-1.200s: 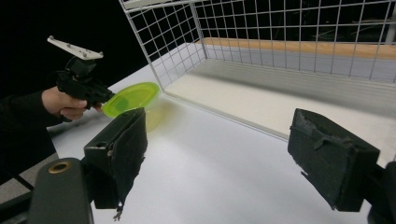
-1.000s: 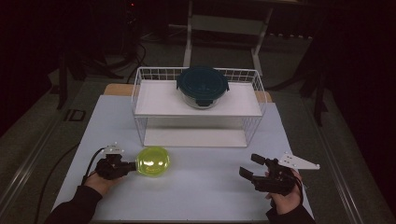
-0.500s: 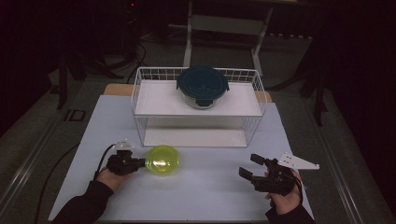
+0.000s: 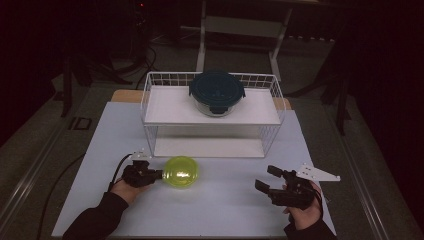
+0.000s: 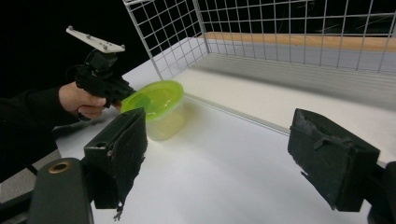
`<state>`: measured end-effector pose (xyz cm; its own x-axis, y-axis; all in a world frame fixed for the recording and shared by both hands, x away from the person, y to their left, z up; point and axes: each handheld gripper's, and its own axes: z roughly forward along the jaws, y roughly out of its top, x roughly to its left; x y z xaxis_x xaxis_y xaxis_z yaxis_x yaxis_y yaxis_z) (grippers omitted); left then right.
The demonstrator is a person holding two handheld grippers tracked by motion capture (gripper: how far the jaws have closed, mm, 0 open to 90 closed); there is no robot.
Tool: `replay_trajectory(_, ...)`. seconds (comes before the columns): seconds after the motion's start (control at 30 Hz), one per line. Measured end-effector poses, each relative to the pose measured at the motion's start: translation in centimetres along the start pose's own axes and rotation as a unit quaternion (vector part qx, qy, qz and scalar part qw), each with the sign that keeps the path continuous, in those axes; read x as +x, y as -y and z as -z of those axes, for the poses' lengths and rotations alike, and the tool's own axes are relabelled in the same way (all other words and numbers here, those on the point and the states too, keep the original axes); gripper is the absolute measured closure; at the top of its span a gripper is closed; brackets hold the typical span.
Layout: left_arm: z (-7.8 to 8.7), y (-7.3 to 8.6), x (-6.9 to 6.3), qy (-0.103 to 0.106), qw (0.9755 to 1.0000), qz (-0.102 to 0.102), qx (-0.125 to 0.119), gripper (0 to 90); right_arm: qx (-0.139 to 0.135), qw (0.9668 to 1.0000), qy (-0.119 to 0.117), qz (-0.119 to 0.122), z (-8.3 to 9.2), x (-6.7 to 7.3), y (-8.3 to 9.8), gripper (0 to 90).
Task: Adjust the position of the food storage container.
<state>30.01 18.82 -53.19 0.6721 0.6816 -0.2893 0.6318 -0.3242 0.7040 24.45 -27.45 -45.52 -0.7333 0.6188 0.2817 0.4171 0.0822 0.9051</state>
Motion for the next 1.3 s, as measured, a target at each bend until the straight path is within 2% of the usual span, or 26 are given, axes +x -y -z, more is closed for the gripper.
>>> replay_trajectory(0.3, -2.1, -1.1, -1.4, 0.021, 0.9996, -0.017, 0.009, 88.5, 0.003, 1.0000, 0.002, 0.003, 0.0, 0.0, 0.1, 19.2)
replay_trajectory(0.33, -2.6, -1.4, -1.8, 0.025, 0.9992, -0.028, 0.013, 88.5, 0.003, 1.0000, 0.002, 0.002, 0.0, -0.1, 0.1, 19.3)
replay_trajectory(0.43, -3.5, -1.8, -2.5, 0.032, 0.9990, -0.027, 0.017, 88.5, 0.003, 1.0000, 0.003, 0.003, 0.0, -0.1, 0.2, 19.3)
replay_trajectory(0.53, -4.1, -2.1, -2.9, 0.038, 0.9984, -0.036, 0.020, 88.5, 0.003, 1.0000, 0.002, 0.003, 0.0, -0.1, 0.2, 19.3)
replay_trajectory(0.87, -5.7, -2.9, -4.0, 0.048, 0.9974, -0.042, 0.032, 88.5, 0.005, 1.0000, 0.001, 0.001, -0.1, -0.3, 0.4, 19.3)
replay_trajectory(1.3, -6.7, -3.5, -4.9, 0.058, 0.9963, -0.048, 0.040, 88.4, 0.005, 1.0000, 0.003, -0.003, -0.1, -0.4, 0.5, 19.3)
